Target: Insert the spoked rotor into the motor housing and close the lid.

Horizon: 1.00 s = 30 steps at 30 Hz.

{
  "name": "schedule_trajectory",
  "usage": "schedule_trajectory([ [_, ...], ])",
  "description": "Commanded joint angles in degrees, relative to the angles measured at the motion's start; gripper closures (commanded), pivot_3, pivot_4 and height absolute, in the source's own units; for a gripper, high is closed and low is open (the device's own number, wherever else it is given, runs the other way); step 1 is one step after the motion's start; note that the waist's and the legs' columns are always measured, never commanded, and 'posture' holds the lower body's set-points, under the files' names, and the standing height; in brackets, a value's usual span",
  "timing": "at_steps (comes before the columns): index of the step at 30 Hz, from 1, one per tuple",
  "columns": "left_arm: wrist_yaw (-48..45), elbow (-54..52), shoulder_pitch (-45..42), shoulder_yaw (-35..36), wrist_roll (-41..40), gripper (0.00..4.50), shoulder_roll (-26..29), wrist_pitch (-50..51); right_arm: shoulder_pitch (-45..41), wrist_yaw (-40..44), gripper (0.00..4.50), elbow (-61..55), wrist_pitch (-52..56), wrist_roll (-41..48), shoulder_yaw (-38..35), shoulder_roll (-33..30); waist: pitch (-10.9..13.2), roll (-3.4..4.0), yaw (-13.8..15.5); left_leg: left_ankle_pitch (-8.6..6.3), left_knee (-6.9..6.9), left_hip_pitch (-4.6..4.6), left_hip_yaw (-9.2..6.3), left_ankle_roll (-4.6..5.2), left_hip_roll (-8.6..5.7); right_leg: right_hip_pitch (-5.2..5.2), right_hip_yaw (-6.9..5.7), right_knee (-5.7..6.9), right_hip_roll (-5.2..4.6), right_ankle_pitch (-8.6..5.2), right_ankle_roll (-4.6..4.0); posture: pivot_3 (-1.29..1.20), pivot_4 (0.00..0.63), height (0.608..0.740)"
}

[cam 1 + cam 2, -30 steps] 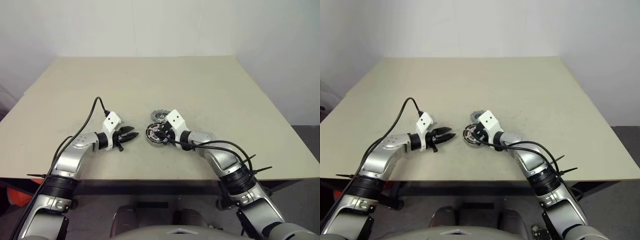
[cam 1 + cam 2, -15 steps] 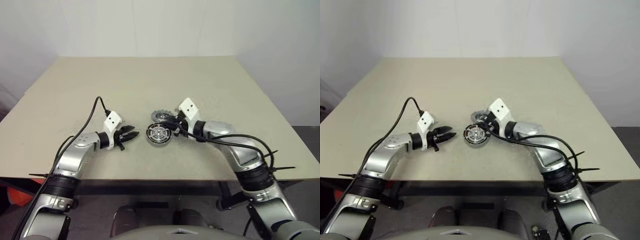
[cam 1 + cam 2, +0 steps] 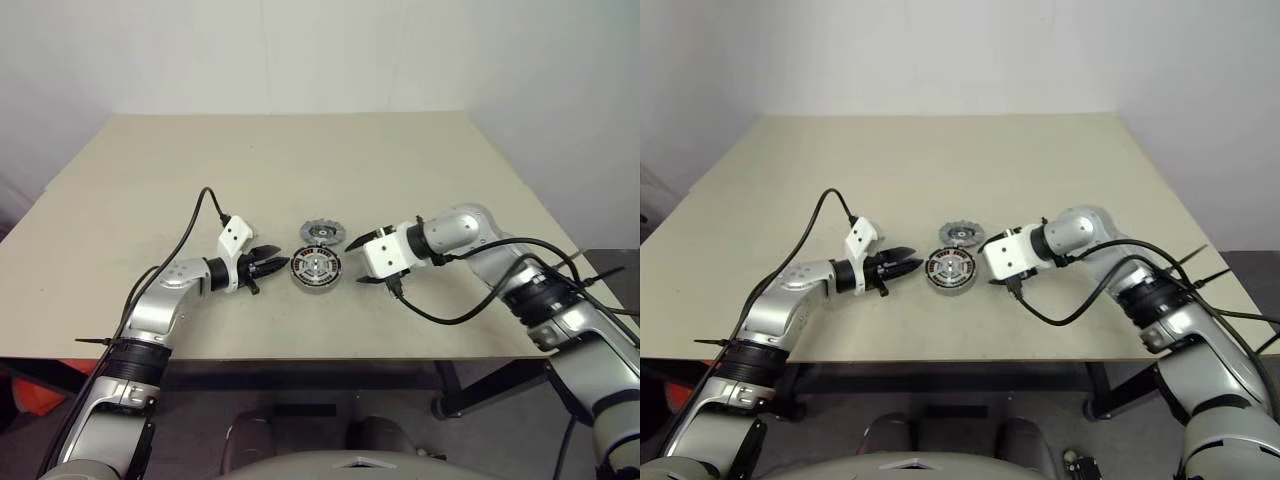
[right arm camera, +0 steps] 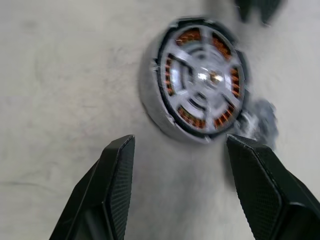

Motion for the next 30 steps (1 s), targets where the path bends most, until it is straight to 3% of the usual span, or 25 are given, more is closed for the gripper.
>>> schedule_trajectory([
  [1, 0.4, -1.7, -0.2, 0.5, -0.2, 2.84, -0.1, -0.7, -4.0, -0.1, 1.53, 5.0, -6.1, -2.6, 0.2, 2.0, 0.0, 0.00, 0.0, -0.10, 0.21, -0.07, 0.00, 0.17, 0.02, -0.04, 0.00, 0.01, 0.00, 0.00, 0.00, 0.00, 0.000, 0.740],
  [9, 1.2, -3.4, 1.6, 1.0, -0.2, 2.84, 0.2, -0.4, -6.2, 0.7, 1.53, 14.6, -10.4, -5.2, 0.3, 5.7, 0.0, -0.05, 0.0, -0.30, 0.38, -0.10, 0.02, 0.50, -0.02, 0.00, 0.00, 0.02, -0.08, 0.01, 0.00, 0.00, 0.000, 0.740],
  [30, 1.9, -3.4, 1.8, 1.0, -0.1, 2.84, 0.4, -0.8, -6.3, 2.9, 1.53, 16.3, -14.7, -8.5, 1.0, 7.9, 0.0, -0.05, -0.2, -0.30, 0.37, -0.05, 0.02, 0.49, 0.02, 0.00, 0.01, 0.04, -0.04, 0.01, 0.00, 0.00, 0.000, 0.740],
])
